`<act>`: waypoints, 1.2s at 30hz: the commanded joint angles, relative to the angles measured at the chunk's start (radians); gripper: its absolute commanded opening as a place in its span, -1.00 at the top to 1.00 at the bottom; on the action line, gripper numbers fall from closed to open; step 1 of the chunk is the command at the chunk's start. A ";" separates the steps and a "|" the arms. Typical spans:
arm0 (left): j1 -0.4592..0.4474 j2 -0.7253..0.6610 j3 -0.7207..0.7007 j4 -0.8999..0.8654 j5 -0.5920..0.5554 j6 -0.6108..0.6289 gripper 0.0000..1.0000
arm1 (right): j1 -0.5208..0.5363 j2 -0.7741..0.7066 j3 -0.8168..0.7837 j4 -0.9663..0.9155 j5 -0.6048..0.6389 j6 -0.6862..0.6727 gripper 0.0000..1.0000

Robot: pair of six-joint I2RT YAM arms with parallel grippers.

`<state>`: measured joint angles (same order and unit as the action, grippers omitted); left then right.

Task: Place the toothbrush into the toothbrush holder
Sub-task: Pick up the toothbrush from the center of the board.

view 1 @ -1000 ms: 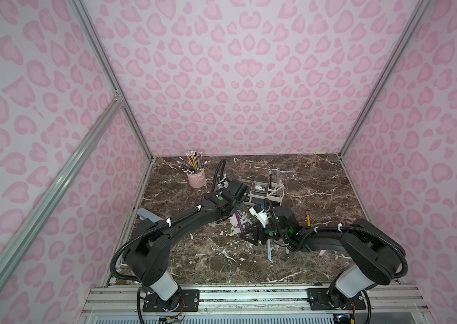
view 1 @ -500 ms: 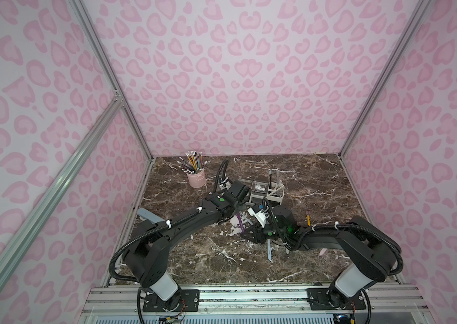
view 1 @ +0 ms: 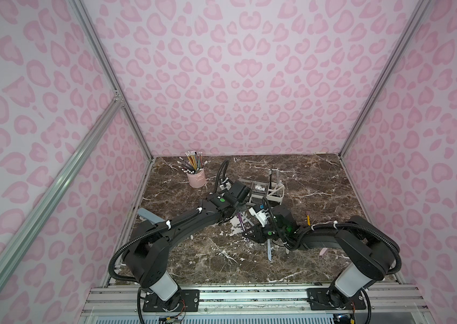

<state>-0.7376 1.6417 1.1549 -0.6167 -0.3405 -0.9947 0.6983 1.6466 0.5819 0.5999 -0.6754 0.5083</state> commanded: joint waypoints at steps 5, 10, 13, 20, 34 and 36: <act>-0.001 0.002 0.015 0.037 0.000 -0.009 0.69 | 0.006 0.004 0.022 0.074 -0.058 -0.048 0.92; -0.002 0.000 0.027 0.020 -0.002 -0.004 0.57 | 0.004 0.004 0.025 0.066 -0.050 -0.051 1.00; 0.000 -0.005 0.049 -0.004 -0.005 0.007 0.51 | 0.004 0.010 0.030 0.059 -0.049 -0.053 1.00; 0.049 -0.015 0.088 -0.064 0.090 0.043 0.14 | 0.004 0.009 0.039 0.026 -0.022 -0.065 1.00; 0.112 0.013 0.204 -0.237 0.292 0.164 0.16 | 0.004 -0.017 0.033 -0.008 0.020 -0.087 1.00; 0.127 0.012 0.201 -0.250 0.304 0.181 0.16 | 0.004 -0.022 0.033 -0.008 0.023 -0.088 1.00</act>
<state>-0.6216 1.6512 1.3479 -0.8272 -0.0875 -0.8555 0.7006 1.6367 0.6079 0.5632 -0.6678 0.4404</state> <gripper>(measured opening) 0.420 0.158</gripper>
